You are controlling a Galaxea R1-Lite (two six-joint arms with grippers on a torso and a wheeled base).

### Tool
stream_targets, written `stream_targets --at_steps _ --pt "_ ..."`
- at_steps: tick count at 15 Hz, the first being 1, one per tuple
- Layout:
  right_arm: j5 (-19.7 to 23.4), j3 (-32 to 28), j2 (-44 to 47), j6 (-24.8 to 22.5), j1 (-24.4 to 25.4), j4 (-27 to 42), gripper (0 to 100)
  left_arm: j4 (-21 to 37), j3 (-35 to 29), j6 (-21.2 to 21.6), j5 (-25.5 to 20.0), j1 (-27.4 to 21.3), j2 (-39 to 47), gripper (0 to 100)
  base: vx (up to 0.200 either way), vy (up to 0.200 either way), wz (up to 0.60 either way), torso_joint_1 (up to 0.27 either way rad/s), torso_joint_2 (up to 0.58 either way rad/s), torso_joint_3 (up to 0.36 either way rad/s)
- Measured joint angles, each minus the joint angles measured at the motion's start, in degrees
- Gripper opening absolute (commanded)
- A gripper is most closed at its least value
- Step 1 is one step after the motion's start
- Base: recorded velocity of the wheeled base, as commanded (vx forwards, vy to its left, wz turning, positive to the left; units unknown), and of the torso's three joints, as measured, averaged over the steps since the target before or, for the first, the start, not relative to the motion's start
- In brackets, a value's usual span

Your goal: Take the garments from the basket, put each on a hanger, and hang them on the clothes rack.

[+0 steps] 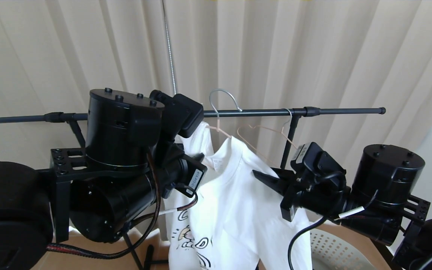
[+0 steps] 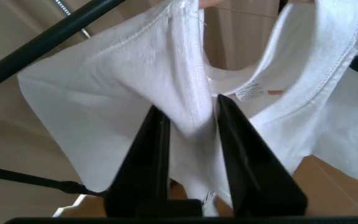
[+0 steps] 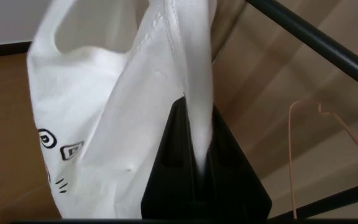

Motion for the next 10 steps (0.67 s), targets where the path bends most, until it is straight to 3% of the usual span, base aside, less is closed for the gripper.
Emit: stream_targets --at_steps 10 --pt "1.2 0.6 -2.0 0.7 -0.3 0.0 0 -0.2 -0.2 -1.5 -0.1 -1.3 -0.7 100 0.0 0.0 0.0 0.0 0.0 0.0"
